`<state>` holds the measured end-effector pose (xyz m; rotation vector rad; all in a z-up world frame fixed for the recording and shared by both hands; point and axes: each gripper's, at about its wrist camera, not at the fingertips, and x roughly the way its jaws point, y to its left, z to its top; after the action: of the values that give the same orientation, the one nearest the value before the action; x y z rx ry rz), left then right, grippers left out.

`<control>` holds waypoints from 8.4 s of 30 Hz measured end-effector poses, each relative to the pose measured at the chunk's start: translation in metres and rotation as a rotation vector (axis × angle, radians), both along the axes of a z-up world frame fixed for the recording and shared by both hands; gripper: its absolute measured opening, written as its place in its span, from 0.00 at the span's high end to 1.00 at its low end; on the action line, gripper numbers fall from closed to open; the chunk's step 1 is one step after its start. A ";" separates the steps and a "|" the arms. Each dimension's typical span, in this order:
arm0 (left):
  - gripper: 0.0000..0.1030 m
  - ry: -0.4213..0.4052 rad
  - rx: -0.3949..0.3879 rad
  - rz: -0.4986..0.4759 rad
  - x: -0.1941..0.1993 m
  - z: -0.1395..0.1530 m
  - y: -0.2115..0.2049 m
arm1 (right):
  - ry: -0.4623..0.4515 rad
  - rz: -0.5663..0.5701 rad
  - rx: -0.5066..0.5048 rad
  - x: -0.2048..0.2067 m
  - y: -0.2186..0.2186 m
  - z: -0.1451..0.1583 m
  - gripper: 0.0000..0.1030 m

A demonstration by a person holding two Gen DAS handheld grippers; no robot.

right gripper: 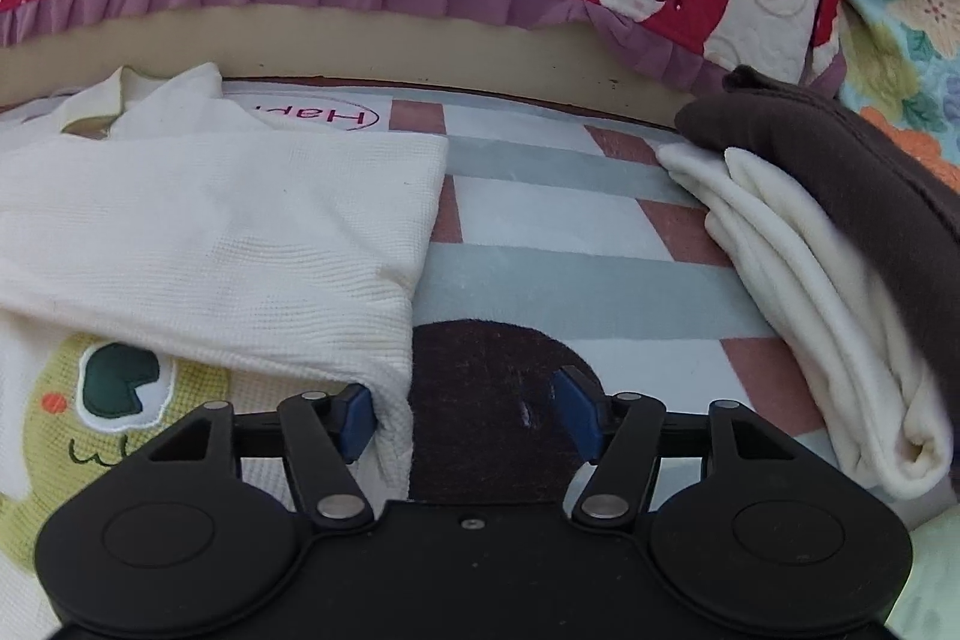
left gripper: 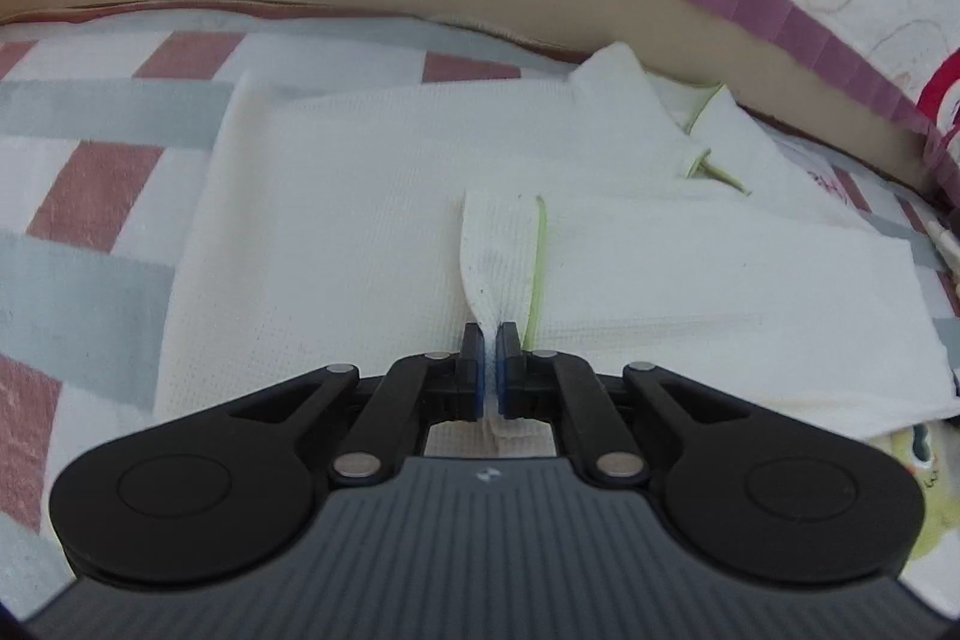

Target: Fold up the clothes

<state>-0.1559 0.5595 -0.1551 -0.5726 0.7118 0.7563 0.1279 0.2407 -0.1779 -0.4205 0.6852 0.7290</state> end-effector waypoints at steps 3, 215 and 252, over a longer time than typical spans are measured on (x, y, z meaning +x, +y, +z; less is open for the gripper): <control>0.89 0.049 0.042 -0.005 0.006 0.003 -0.005 | -0.003 0.010 -0.023 -0.001 0.002 0.003 0.36; 0.96 -0.179 -0.480 -0.179 -0.221 0.015 -0.238 | 0.766 0.623 -0.076 -0.164 0.140 0.123 0.56; 0.97 -0.082 -0.311 -0.299 -0.262 0.065 -0.249 | 0.172 0.630 0.190 -0.138 0.293 0.139 0.92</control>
<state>-0.4175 0.3104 -0.0901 -0.7537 0.8235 0.3434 -0.0105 0.5339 -0.0391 -0.4035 0.6384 1.4280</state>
